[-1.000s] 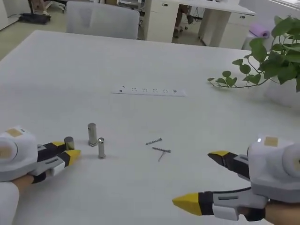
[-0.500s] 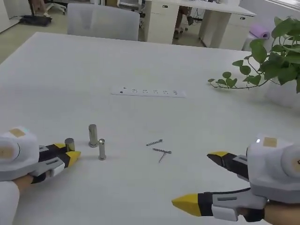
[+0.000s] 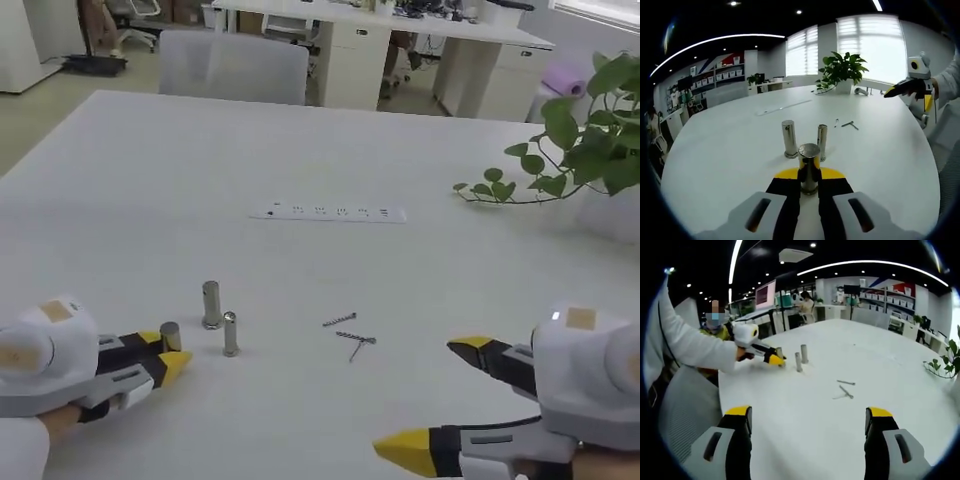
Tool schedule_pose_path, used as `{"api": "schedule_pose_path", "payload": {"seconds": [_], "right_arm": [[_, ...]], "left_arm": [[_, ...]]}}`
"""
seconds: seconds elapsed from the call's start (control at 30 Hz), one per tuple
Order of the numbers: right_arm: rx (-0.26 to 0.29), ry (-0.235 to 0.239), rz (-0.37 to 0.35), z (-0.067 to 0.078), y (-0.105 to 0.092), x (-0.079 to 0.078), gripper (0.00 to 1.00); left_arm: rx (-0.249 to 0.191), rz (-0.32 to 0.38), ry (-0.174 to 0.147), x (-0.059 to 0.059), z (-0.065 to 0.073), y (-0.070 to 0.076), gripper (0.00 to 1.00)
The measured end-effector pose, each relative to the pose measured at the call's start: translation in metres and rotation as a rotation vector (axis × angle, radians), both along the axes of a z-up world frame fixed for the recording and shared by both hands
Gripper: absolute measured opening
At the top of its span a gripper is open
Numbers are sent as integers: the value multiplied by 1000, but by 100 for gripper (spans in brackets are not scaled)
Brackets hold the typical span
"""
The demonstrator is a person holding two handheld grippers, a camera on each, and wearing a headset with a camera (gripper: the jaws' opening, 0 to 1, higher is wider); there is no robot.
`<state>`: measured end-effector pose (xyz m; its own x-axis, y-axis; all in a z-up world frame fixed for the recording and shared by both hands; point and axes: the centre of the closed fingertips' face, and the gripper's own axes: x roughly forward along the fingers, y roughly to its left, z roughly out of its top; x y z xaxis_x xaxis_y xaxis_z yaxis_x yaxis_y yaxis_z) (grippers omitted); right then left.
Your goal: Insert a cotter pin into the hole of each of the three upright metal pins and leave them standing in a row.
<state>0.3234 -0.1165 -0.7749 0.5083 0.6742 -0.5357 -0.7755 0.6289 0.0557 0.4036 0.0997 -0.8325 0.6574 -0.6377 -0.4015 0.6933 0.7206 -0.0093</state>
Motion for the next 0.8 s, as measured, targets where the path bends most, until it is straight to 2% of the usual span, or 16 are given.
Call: {"api": "schedule_pose_path", "payload": {"seconds": [0.3, 0.43, 0.8], "right_arm": [[18, -5, 12, 1, 3, -4, 95], [23, -11, 22, 2, 4, -5, 95], [34, -18, 35, 3, 6, -8, 95]], "left_arm": [[6, -45, -11, -18, 10, -13, 10], [-12, -64, -6, -25, 12, -24, 10], [-20, -120, 1, -44, 10, -53, 10]]}}
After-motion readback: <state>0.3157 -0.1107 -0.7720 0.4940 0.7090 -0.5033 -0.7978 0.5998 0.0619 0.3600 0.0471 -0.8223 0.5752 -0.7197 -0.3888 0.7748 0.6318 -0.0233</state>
